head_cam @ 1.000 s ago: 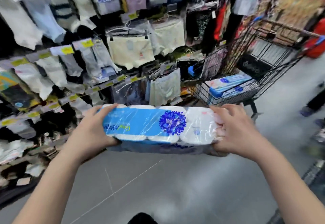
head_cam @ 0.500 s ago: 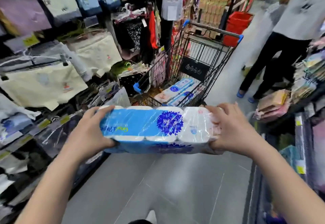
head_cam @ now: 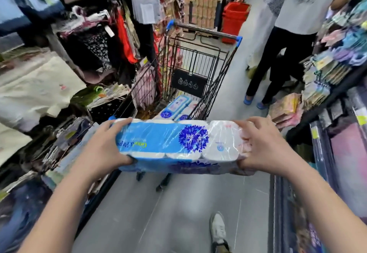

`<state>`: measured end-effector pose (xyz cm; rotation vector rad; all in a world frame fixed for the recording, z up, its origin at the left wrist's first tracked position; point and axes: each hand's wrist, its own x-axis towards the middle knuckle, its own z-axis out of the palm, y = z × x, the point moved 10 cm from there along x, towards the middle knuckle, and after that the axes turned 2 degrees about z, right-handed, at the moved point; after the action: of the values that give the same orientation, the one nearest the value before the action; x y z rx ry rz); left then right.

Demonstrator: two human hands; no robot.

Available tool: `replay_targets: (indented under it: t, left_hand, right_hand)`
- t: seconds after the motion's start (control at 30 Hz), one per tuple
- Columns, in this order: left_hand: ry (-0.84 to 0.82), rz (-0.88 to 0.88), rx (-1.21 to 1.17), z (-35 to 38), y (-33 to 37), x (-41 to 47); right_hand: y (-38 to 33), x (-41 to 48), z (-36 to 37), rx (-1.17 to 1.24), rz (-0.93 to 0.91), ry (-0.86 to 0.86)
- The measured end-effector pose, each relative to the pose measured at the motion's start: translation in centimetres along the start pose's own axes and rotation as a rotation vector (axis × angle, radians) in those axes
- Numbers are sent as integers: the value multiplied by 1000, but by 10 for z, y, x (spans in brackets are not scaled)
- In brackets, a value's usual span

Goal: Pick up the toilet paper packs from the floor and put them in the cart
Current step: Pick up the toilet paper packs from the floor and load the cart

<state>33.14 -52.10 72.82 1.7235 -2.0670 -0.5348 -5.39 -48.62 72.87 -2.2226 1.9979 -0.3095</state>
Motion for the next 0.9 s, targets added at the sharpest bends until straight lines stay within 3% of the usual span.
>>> replay_targets:
  t: [0.43, 0.9]
  left_hand:
    - [37, -135, 24, 57, 76, 119]
    - [149, -315, -26, 41, 2, 222]
  right_hand:
    - [130, 140, -9, 19, -99, -54]
    - [86, 342, 10, -42, -296, -96]
